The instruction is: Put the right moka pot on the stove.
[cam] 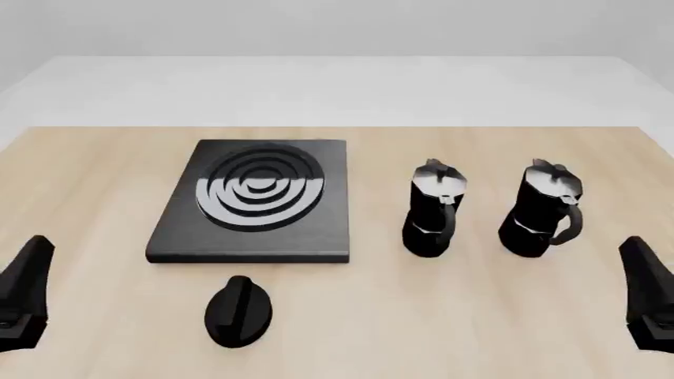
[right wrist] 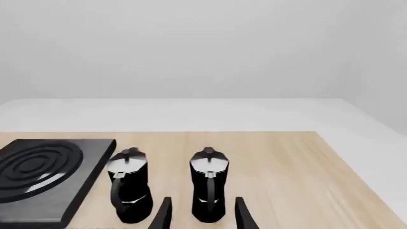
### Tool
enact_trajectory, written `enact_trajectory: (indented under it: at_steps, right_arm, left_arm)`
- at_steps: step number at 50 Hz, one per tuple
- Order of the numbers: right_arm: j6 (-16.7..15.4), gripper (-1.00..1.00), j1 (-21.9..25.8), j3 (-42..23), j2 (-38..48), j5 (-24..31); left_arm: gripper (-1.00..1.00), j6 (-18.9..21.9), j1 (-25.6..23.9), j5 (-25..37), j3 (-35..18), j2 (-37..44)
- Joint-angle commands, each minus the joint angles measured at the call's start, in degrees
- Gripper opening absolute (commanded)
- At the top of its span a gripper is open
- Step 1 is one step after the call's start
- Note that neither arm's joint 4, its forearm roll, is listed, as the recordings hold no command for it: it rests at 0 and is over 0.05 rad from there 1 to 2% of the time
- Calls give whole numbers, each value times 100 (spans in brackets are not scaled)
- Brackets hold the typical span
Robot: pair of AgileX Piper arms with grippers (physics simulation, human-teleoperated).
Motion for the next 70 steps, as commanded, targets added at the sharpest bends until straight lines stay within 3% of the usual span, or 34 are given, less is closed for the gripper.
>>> enact_trajectory:
  at_steps: [1, 7, 15, 17, 19, 37, 53, 70]
  right_arm:
    - [4, 100, 74, -22, 48, 9]
    - [-58, 100, 65, -26, 75, 9]
    - [-428, 100, -67, -244, 606, -88]
    - [-235, 100, -62, -312, 638, -93]
    - [-355, 100, -83, -314, 985, -318]
    - [-371, 100, -52, -705, 3249, -1437]
    - [-281, 100, 32, -844, 4405, -2068]
    - [-157, 100, 36, -990, 5030, -2410]
  left_arm:
    - [100, 2, -96, 39, -13, -21]
    - [100, 2, -97, 38, -10, -24]
    - [100, 2, -97, 30, -6, -18]
    - [100, 2, -98, 30, -6, -18]
    - [100, 3, -98, 30, -7, -18]
    - [100, 3, -97, 30, -7, -19]
    - [100, 2, -97, 30, -7, -18]
    - [100, 2, -97, 30, -7, -18]
